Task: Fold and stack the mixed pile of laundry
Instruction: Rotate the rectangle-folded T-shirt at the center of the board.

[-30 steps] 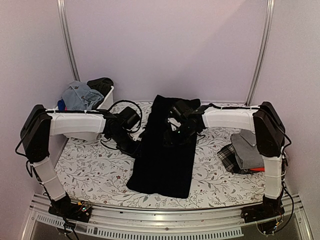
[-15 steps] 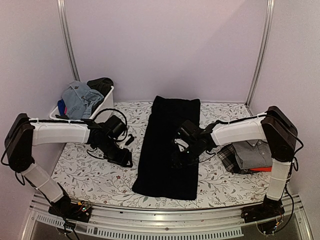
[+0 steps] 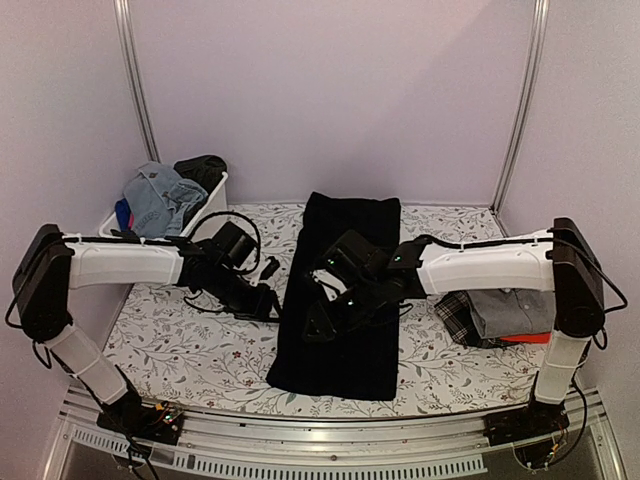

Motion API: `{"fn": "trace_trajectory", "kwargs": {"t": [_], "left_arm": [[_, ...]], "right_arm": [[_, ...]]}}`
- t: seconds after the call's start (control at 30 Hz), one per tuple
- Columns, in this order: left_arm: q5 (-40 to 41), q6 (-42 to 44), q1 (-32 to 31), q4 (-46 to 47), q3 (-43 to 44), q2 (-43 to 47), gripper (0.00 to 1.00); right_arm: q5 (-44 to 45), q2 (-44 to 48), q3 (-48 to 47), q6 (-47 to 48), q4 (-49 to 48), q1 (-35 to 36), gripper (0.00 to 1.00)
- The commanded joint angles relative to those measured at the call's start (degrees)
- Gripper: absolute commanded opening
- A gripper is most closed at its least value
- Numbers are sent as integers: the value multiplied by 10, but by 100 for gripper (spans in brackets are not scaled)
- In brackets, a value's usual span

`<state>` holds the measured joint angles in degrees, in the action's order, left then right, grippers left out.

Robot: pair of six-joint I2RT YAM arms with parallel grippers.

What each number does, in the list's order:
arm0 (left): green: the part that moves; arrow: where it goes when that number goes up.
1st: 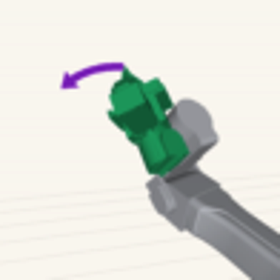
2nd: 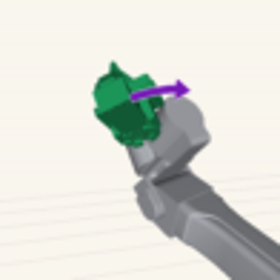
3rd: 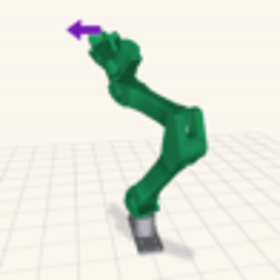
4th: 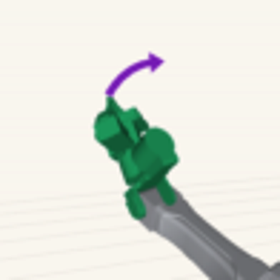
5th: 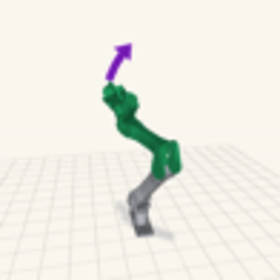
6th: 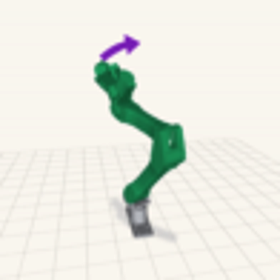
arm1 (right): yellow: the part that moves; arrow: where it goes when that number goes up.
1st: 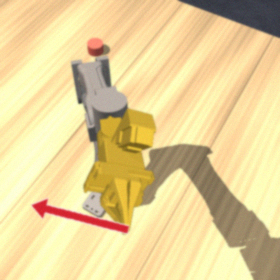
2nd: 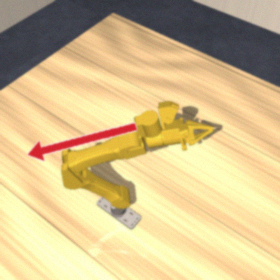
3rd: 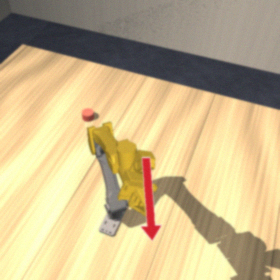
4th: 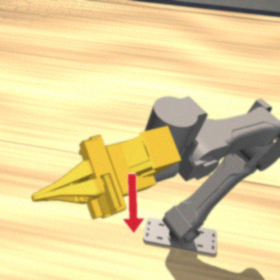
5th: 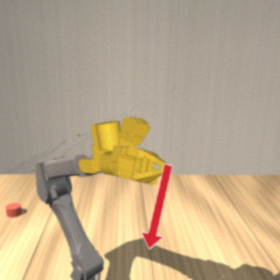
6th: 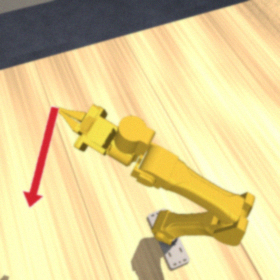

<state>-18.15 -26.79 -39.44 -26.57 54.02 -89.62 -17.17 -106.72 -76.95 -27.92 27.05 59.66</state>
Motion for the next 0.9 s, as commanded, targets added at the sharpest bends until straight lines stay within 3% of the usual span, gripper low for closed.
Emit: {"fn": "trace_trajectory", "kwargs": {"t": [0.0, 0.27, 0.5, 0.67, 0.87], "left_arm": [[-37, -19, 4, 28, 13, -11, 44], [-46, -34, -4, -40, -90, 136, 44], [-60, -111, -85, -36, -171, 207, 51], [-44, -121, -110, -21, -150, 170, 54], [-29, -111, -114, -16, -94, 47, 58]], "right_arm": [[-15, -44, -50, -32, -19, 41, 50], [-3, -27, 4, -77, -19, 24, 49], [2, -4, 79, -115, -20, 11, 48], [-4, 8, 106, -135, -31, 8, 48], [6, 49, 161, -165, -31, 8, 48]]}}
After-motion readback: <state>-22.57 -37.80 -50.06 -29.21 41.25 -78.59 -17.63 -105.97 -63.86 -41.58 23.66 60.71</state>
